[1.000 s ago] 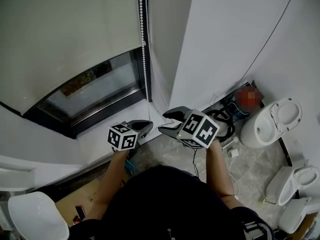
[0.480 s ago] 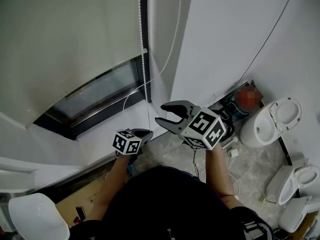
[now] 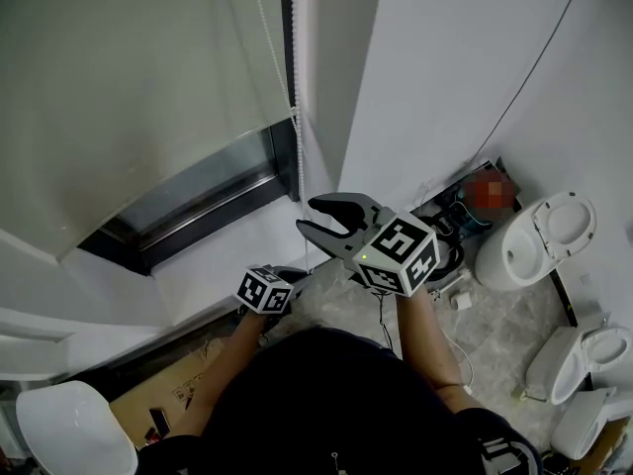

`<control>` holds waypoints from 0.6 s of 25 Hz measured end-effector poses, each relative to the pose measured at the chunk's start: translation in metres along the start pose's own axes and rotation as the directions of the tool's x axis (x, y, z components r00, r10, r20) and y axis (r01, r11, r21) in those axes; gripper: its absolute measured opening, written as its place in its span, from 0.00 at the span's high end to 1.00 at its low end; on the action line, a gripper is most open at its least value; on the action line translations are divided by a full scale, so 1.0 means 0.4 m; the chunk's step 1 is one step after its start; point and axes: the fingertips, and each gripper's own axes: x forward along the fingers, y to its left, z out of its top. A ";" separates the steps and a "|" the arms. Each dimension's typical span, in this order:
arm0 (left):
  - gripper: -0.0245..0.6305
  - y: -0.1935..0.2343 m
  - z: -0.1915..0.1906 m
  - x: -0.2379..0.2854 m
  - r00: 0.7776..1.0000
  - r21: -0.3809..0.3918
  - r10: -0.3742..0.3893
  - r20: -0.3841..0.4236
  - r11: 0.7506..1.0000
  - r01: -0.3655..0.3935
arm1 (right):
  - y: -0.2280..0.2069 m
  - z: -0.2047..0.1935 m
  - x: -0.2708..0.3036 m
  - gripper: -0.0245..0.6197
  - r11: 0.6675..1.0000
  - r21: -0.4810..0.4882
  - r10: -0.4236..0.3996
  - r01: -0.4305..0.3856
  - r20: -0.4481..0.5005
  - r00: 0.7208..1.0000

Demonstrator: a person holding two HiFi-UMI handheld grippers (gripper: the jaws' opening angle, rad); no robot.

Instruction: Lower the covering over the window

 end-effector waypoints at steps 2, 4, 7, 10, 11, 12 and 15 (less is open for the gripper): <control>0.95 -0.012 0.002 0.005 1.000 0.008 -0.010 -0.005 1.000 0.010 | 0.001 0.016 -0.003 0.79 1.000 0.008 0.000 0.000 0.031 1.000; 0.95 -0.024 0.006 0.008 1.000 0.026 -0.017 -0.014 1.000 0.018 | 0.000 0.023 -0.005 0.89 1.000 0.017 -0.007 0.006 0.048 0.999; 0.94 -0.034 0.007 0.008 1.000 0.049 -0.026 -0.014 0.998 0.026 | 0.002 0.021 -0.002 0.93 0.998 0.061 0.000 -0.004 0.064 0.998; 0.94 -0.034 -0.006 0.003 1.000 0.070 -0.022 -0.015 0.997 0.023 | -0.005 0.015 0.003 0.94 0.997 0.069 -0.030 0.026 0.064 0.997; 0.92 -0.035 -0.011 0.001 1.000 0.070 -0.021 -0.018 0.997 0.022 | -0.009 0.013 0.003 0.94 0.997 0.061 -0.044 0.040 0.060 0.997; 0.86 -0.037 -0.012 -0.003 1.000 0.066 -0.020 -0.011 0.998 0.021 | -0.013 0.012 0.002 0.94 0.997 0.054 -0.055 0.052 0.054 0.997; 0.83 -0.049 0.024 -0.042 0.996 0.046 -0.018 0.086 0.999 0.014 | -0.024 0.007 -0.002 0.94 0.996 0.034 -0.078 0.077 0.038 0.996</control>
